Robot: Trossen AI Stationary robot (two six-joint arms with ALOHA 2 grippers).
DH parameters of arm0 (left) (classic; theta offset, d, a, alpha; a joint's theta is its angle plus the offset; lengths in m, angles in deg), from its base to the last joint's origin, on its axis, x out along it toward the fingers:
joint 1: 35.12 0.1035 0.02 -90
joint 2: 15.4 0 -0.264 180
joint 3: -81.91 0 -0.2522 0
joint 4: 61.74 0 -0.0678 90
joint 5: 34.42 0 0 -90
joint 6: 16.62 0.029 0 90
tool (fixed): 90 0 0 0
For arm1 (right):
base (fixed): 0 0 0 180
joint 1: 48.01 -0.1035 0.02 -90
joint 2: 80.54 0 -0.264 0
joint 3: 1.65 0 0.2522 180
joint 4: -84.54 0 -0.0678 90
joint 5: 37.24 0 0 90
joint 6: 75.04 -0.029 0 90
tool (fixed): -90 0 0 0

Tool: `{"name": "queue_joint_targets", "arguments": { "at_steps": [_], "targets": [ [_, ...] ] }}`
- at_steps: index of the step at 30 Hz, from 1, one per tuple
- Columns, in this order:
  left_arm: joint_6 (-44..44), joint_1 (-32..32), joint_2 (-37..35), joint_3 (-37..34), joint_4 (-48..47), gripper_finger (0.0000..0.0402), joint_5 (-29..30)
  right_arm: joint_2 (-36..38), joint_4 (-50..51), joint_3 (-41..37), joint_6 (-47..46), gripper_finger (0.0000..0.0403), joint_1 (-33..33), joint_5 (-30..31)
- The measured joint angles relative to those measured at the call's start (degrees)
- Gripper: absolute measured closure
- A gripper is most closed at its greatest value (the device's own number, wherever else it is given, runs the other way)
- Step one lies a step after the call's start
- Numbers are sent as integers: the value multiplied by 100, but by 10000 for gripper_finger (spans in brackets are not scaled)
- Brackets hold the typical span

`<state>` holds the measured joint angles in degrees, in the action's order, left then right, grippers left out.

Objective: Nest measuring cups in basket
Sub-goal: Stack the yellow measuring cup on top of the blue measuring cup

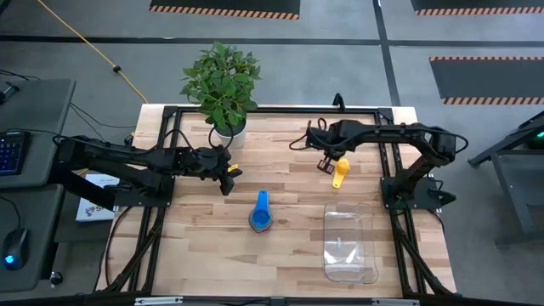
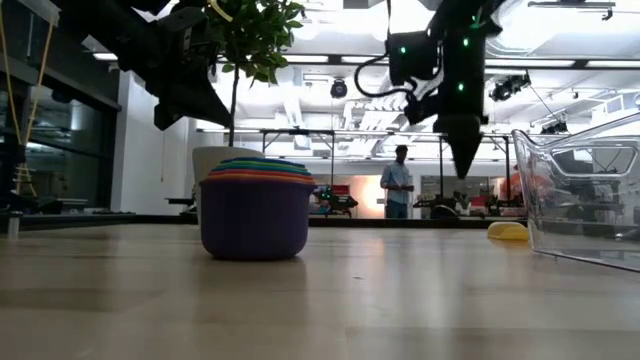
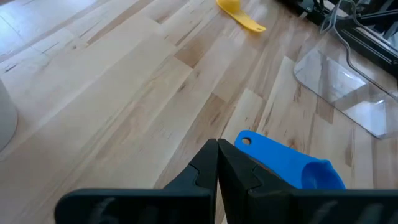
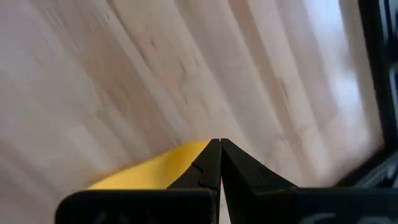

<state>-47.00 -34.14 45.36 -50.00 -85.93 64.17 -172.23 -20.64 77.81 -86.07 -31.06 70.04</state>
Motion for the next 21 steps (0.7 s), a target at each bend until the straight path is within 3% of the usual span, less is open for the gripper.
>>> {"name": "queue_joint_targets", "arguments": {
  "at_steps": [6, 11, 15, 21],
  "targets": [
    [1, 0, 0, 0, 4, 401, 73, 514, 141, -160, -1120, 403, -636, -625],
    [49, 0, -1, 2, 3, 401, 98, 1528, -301, -1108, -3188, 394, -1622, -691],
    [54, 0, 1, 2, 7, 401, 98, 2072, -1290, -1760, -4694, 348, -2163, -939],
    [60, 0, 1, 2, 2, 401, 100, 2027, -2147, -2377, -5974, 252, -2270, -1000]
  ]
}}
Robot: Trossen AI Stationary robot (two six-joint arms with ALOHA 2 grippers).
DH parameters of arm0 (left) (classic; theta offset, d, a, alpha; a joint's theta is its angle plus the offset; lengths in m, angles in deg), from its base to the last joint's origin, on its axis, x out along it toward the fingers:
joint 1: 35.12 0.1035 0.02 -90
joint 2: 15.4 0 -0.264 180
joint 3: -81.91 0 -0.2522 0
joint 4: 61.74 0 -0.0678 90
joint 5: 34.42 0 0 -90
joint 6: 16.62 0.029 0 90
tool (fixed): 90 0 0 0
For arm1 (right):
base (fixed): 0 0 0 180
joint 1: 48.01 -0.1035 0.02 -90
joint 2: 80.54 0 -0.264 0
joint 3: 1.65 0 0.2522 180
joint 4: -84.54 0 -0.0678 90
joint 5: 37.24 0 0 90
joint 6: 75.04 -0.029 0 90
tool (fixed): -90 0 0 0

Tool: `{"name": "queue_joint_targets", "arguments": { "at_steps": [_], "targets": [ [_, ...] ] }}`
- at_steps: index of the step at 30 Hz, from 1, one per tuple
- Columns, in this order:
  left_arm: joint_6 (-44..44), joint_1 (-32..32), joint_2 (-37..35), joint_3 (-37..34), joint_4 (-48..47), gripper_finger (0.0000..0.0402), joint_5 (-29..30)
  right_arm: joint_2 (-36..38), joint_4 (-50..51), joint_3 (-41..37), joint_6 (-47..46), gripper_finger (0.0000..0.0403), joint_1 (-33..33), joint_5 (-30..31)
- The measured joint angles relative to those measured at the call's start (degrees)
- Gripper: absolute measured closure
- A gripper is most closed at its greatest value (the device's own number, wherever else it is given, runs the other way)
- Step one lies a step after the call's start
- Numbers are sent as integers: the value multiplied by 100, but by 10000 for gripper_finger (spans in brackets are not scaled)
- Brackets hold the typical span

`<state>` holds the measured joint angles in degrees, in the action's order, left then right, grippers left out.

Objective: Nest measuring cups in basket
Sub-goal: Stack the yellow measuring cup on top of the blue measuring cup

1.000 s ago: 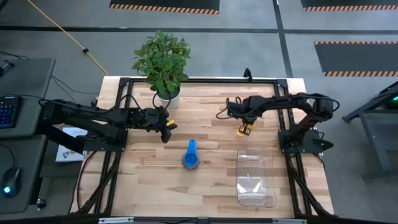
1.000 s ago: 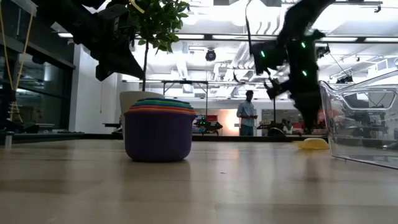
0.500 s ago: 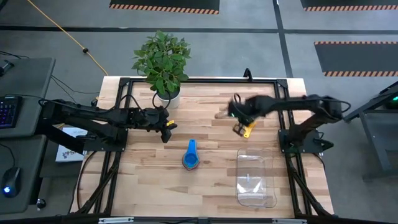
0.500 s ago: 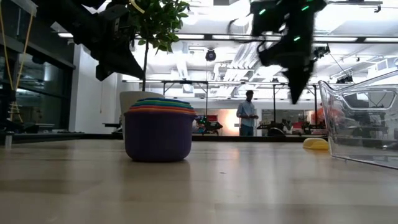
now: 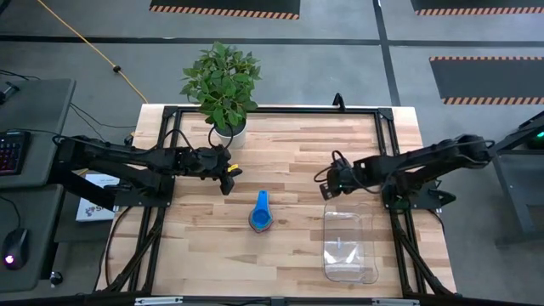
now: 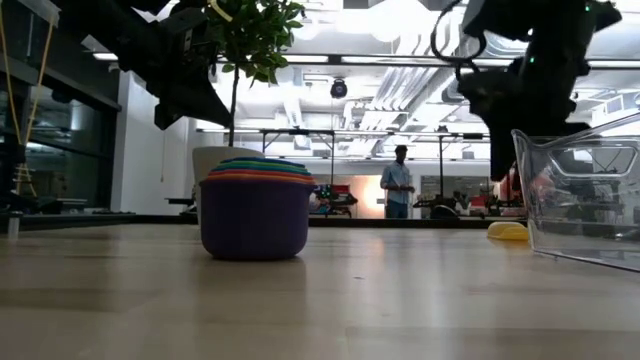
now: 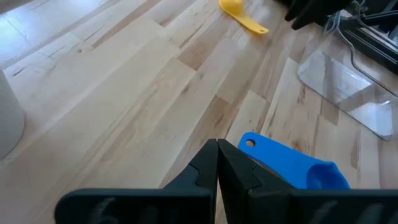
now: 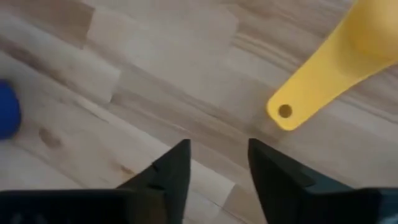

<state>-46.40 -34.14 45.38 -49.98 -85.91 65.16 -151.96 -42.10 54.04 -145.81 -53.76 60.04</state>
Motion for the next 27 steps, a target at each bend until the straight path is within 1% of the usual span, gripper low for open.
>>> {"name": "queue_joint_targets", "arguments": {
  "at_steps": [2, 3, 5, 7, 10, 12, 22, 27],
  "targets": [
    [0, 0, -1, 0, 4, 401, 0, -27, 2, -94, -189, 233, 27, 53],
    [0, 0, 0, 0, 1, 401, 0, -37, 42, -144, -300, 226, 42, 177],
    [0, 0, -2, 0, 8, 401, 0, -37, 19, -256, -578, 220, 49, 378],
    [0, 2, 0, 0, 6, 401, 0, -37, -100, -359, -840, 218, 49, 423],
    [0, 2, 0, 0, 4, 401, 0, -58, -131, -423, -947, 218, 44, 295],
    [0, 2, 0, 0, 6, 402, 2, -114, -83, -423, -1173, 218, 34, 213],
    [-13, 2, 2, 0, 6, 401, 4, -870, -180, -423, -2241, 218, 34, 179],
    [-5, 2, 2, 0, 4, 402, 5, -992, -446, -423, -2883, 218, 34, 303]
  ]
}}
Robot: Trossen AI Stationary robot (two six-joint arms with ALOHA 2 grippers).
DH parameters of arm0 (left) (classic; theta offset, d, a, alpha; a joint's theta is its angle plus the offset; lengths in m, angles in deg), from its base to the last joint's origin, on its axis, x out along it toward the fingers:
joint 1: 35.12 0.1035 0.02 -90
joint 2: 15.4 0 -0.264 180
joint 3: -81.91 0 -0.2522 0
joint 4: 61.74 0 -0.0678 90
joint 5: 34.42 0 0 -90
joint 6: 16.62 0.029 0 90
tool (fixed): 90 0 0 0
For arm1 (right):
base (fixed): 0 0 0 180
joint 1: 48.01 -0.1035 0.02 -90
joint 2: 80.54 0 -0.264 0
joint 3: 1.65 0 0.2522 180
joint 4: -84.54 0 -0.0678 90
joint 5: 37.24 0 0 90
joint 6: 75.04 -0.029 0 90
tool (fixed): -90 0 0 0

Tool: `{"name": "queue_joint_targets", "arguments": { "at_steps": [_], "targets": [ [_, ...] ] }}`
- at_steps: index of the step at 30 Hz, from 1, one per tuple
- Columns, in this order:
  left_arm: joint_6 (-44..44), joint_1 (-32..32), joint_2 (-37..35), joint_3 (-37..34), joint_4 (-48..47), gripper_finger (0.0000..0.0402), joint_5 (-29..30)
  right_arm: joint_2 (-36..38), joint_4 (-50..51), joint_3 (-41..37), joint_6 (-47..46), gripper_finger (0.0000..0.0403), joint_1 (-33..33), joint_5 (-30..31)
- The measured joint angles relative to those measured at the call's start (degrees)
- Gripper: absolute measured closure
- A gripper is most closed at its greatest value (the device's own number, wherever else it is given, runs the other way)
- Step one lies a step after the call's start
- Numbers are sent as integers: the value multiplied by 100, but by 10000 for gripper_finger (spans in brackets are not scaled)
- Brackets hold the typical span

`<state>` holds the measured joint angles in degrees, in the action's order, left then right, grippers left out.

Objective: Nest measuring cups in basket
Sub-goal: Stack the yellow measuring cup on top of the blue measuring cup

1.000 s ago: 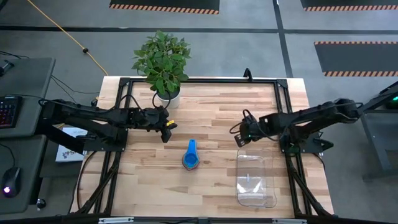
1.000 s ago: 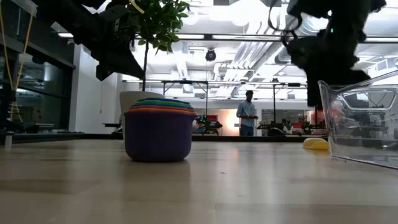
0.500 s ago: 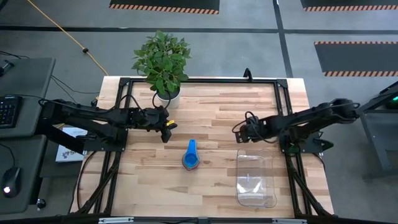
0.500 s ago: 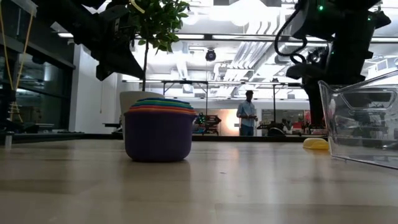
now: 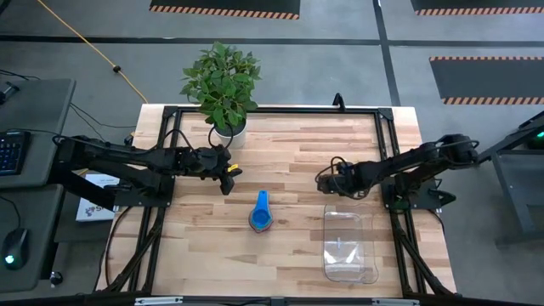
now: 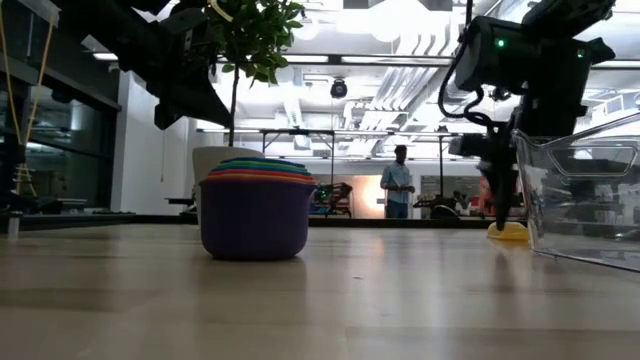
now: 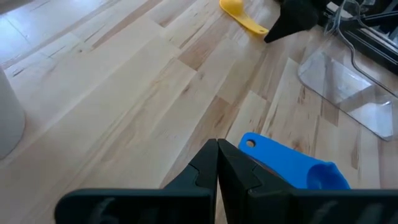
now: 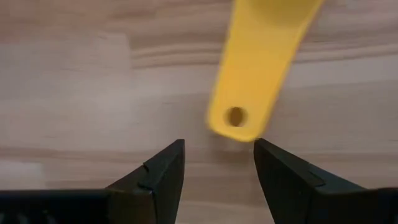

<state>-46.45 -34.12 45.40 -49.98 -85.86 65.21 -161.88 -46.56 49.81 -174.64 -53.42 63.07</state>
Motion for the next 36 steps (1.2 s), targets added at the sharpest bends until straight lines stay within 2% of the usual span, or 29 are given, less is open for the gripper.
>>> {"name": "queue_joint_targets", "arguments": {
  "at_steps": [5, 16, 22, 27, 36],
  "targets": [
    [6, 0, 0, 0, -7, 401, 19, 0, -321, 7, -132, 218, 18, 143],
    [10, 0, 0, 0, -7, 402, 18, 0, 269, 7, -1039, 218, 28, 710],
    [42, 0, 0, 0, -7, 401, 17, 0, 664, 9, -572, 218, 28, 326],
    [158, 0, 0, 0, -7, 401, 15, 0, 1136, 9, -596, 218, 28, 343],
    [158, 0, 0, 0, -6, 402, 15, 0, 444, 13, -555, 218, 161, 422]
  ]
}}
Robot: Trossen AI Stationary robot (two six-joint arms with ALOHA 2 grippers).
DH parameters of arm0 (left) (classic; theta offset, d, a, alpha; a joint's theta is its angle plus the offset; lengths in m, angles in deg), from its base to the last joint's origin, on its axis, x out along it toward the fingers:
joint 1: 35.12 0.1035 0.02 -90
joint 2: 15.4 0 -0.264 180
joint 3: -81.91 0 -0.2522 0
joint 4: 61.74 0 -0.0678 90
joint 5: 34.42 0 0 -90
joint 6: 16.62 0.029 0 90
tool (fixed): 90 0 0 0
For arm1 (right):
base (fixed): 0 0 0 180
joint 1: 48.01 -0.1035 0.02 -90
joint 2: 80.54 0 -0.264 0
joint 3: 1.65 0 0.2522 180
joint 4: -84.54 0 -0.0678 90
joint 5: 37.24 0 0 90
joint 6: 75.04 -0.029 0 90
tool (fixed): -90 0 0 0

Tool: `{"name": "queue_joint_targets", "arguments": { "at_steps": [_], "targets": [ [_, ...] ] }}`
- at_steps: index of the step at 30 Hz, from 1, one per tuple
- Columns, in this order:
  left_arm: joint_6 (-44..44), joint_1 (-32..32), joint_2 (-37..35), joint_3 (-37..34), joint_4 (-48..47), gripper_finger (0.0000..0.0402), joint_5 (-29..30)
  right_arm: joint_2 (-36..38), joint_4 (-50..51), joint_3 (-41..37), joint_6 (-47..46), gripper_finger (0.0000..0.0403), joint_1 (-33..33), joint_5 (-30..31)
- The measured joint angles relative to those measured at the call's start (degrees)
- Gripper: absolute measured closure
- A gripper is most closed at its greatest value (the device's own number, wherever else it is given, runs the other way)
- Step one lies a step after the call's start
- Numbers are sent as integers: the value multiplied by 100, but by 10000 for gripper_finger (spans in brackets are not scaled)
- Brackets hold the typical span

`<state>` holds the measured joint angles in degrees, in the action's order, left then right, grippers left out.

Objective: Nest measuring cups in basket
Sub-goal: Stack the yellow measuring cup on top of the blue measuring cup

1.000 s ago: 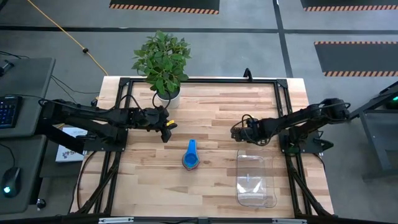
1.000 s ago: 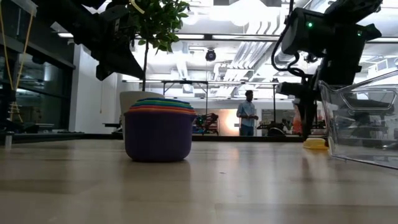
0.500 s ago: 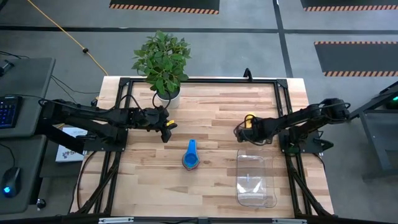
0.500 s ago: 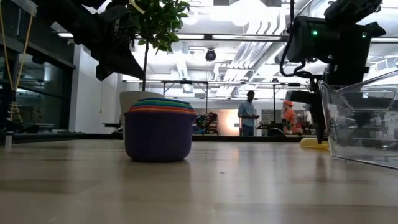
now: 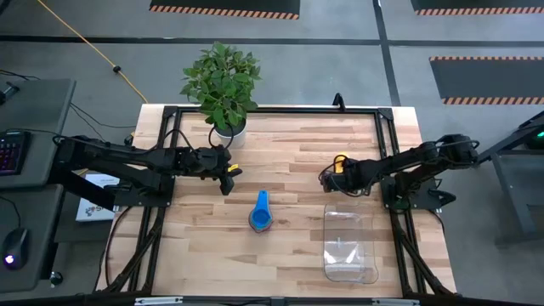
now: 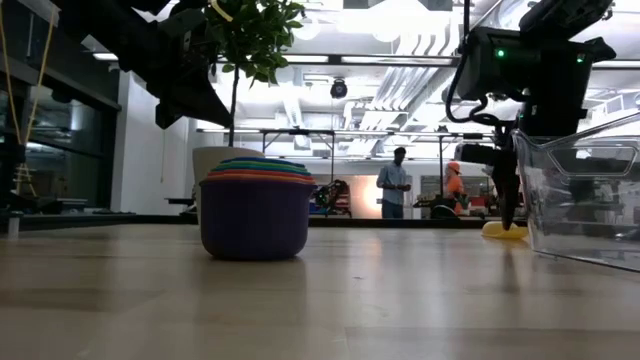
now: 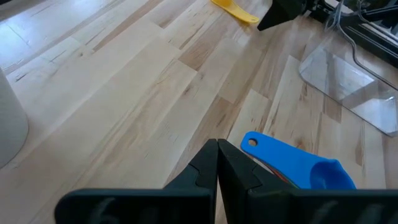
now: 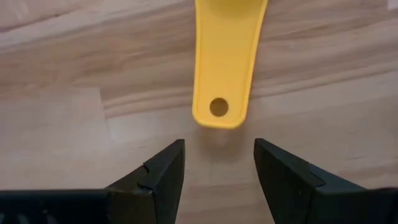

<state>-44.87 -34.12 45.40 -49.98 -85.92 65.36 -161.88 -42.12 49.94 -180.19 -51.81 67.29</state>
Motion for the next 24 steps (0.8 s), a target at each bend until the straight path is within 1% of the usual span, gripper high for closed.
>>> {"name": "queue_joint_targets", "arguments": {
  "at_steps": [8, 12, 18, 24],
  "targets": [
    [0, 0, 0, 0, 0, 401, 0, -5, 25, -2, -236, 218, 258, 345],
    [-2, 0, 0, 0, 0, 401, 0, -183, 44, -2, 67, 218, 437, 214],
    [-15, 0, 0, 0, 1, 401, 0, -600, -107, 20, 125, 218, 524, 164],
    [-11, 0, 0, 0, 2, 402, 0, -619, 98, 22, 133, 226, 526, 90]
  ]
}}
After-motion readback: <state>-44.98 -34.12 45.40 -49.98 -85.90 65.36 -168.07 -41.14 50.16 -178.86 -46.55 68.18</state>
